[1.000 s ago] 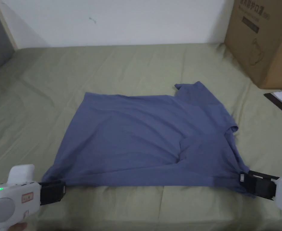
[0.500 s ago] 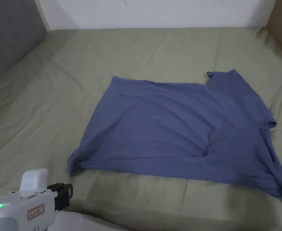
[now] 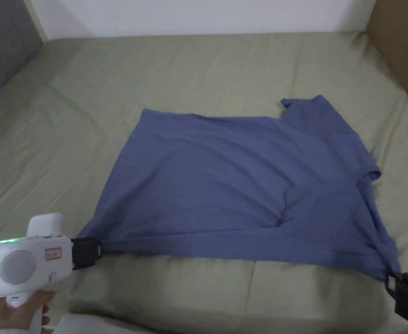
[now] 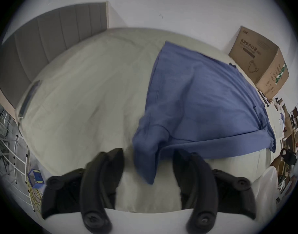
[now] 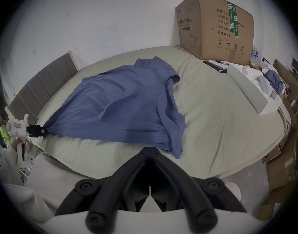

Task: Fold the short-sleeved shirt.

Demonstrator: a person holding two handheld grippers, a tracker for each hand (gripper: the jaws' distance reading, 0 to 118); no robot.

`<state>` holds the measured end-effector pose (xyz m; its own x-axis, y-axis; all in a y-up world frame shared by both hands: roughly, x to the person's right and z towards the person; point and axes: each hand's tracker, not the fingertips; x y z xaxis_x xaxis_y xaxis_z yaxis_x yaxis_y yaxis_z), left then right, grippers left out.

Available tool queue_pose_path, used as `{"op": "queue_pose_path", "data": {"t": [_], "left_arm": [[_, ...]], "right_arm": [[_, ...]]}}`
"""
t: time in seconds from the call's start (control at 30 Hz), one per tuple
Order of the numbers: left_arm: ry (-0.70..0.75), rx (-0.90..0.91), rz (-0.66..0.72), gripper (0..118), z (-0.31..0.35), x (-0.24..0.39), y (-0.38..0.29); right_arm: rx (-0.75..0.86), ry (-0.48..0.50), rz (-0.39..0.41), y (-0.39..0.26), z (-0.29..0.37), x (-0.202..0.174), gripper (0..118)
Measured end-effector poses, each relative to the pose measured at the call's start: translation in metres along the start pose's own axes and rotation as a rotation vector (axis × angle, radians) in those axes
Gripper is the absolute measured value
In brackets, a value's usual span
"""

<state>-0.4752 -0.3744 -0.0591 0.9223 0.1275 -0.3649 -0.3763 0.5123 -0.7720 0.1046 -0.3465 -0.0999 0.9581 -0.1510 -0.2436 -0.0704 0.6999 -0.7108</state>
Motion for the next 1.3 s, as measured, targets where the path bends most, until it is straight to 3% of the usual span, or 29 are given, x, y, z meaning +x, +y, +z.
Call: {"op": "queue_pose_path", "data": {"t": [0.13,0.2,0.3,0.33,0.37,0.4,0.43,0.47,0.6,0.63,0.67,0.73,0.77,0.87,0.93,1.0,1.13,1.3], "left_arm": [[0.013,0.019,-0.028,26,0.001,0.016,-0.009],[0.010,0.026,-0.022,2,0.008,0.018,-0.011],[-0.037,0.031,0.016,2,0.016,0.017,-0.011],[-0.031,0.032,0.011,2,0.014,0.018,-0.011],[-0.028,0.033,0.000,2,0.016,0.020,-0.010],[-0.021,0.036,-0.008,2,0.017,0.023,-0.010],[-0.018,0.035,-0.011,2,0.018,0.025,-0.010],[-0.018,0.032,-0.013,2,0.015,0.025,-0.009],[-0.011,0.026,-0.025,2,0.012,0.030,-0.006],[-0.010,0.024,-0.027,2,0.012,0.030,-0.006],[-0.008,0.022,-0.026,2,0.011,0.031,-0.006],[-0.003,0.012,-0.016,2,0.008,0.029,-0.006],[0.000,0.008,-0.013,2,0.007,0.029,-0.006],[0.004,-0.003,0.004,2,0.005,0.026,-0.007],[0.001,-0.004,0.014,2,0.007,0.026,-0.006],[-0.002,-0.001,0.020,2,0.009,0.024,-0.004],[-0.001,0.002,0.026,2,0.014,0.026,0.008],[0.003,0.040,0.035,2,0.020,0.031,0.056]], "right_arm": [[-0.006,-0.010,-0.034,0.000,-0.001,0.008,0],[-0.008,-0.010,-0.049,0.002,-0.001,0.012,0],[0.002,-0.016,-0.060,0.006,-0.003,0.018,5],[0.005,-0.031,-0.055,0.008,-0.004,0.019,23],[0.002,-0.062,-0.036,0.012,-0.007,0.021,47],[-0.004,-0.088,-0.013,0.015,-0.010,0.023,86],[-0.009,-0.097,0.006,0.017,-0.014,0.024,100],[-0.006,-0.102,0.028,0.019,-0.017,0.026,101],[-0.040,-0.096,0.071,0.029,-0.037,0.031,97],[-0.049,-0.087,0.095,0.030,-0.043,0.030,90],[-0.054,-0.085,0.111,0.031,-0.048,0.029,73],[-0.068,-0.058,0.161,0.030,-0.058,0.022,21],[-0.082,-0.034,0.179,0.028,-0.065,0.020,6],[-0.148,-0.030,0.232,0.023,-0.079,0.011,5],[-0.104,-0.037,0.249,0.027,-0.067,0.006,4],[-0.076,0.002,0.232,0.038,-0.055,0.006,4],[-0.025,-0.035,0.227,0.059,-0.045,0.018,4],[0.072,-0.008,0.029,0.108,-0.050,0.044,4]]}}
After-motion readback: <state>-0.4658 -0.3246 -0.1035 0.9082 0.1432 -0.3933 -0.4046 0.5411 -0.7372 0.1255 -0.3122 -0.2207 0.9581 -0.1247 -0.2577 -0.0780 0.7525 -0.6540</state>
